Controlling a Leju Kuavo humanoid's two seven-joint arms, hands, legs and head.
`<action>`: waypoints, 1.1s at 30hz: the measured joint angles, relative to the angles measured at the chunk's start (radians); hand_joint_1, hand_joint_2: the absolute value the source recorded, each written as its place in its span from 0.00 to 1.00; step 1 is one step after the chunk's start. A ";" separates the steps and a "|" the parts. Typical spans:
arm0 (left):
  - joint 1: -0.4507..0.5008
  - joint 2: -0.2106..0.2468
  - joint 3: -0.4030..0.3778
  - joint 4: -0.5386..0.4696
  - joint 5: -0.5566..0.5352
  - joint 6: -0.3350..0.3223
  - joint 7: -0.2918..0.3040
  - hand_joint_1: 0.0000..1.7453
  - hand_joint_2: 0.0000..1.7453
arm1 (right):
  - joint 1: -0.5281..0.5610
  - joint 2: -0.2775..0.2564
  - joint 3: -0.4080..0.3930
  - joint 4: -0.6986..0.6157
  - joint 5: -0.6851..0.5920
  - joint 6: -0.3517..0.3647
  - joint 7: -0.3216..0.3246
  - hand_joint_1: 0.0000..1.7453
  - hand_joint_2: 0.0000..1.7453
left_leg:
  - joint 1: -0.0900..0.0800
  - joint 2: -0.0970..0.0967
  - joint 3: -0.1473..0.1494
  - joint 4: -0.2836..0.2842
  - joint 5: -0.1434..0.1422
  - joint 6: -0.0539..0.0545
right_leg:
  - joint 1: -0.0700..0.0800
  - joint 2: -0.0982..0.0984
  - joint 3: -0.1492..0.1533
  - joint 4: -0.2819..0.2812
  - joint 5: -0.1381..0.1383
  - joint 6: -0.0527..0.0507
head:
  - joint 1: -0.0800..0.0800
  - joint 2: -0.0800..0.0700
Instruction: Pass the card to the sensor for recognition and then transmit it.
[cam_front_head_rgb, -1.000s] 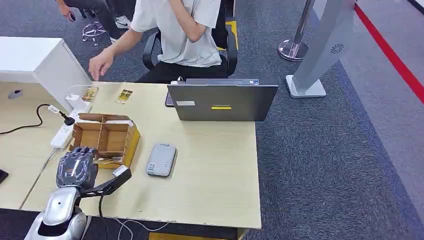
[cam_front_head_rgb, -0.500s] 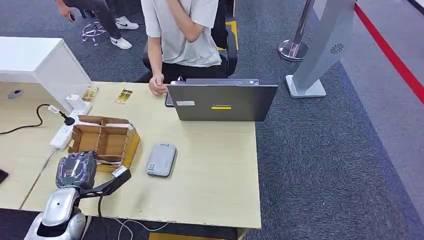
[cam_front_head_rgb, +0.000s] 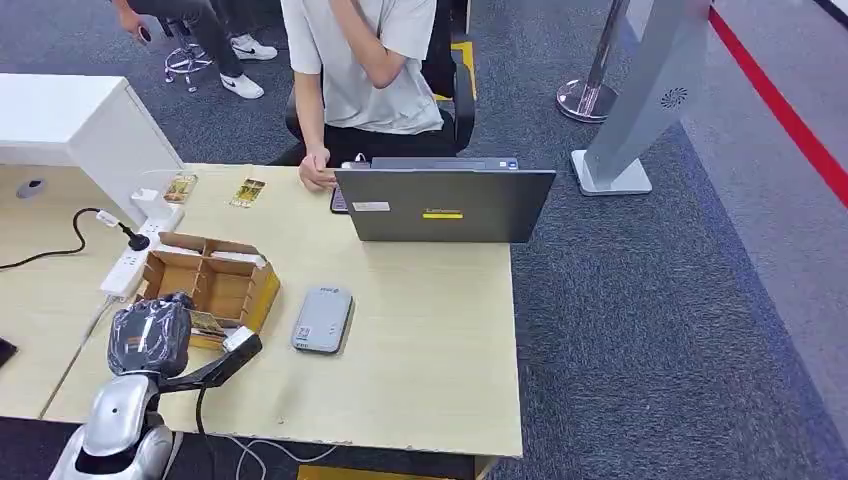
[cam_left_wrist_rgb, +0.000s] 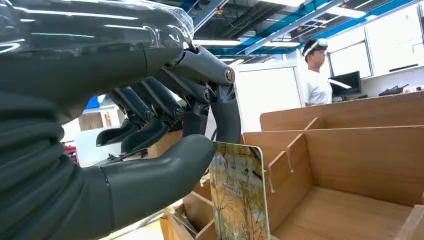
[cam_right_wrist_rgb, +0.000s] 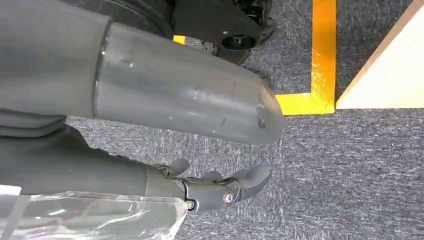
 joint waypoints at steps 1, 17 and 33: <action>0.000 -0.001 0.000 0.000 0.000 0.000 0.000 1.00 1.00 | 0.000 0.000 0.000 0.000 0.000 0.000 0.000 0.00 0.00 | 0.000 0.000 0.000 0.000 0.000 0.000 | 0.000 0.000 0.000 0.000 0.000 0.000 | 0.000 0.000; -0.060 -0.003 -0.002 -0.153 0.033 0.071 -0.083 1.00 1.00 | 0.000 0.000 -0.024 0.000 0.011 0.003 -0.014 0.00 0.00 | 0.000 0.000 0.000 0.000 0.000 0.000 | 0.000 0.000 0.000 0.000 0.000 0.000 | 0.000 0.000; -0.405 -0.011 -0.137 -0.189 -0.053 0.080 -0.066 1.00 1.00 | -0.014 0.021 -0.024 0.003 0.053 -0.015 -0.009 0.00 0.00 | 0.001 0.000 -0.001 0.001 0.002 -0.001 | 0.000 0.000 -0.002 0.000 0.002 -0.003 | 0.000 0.000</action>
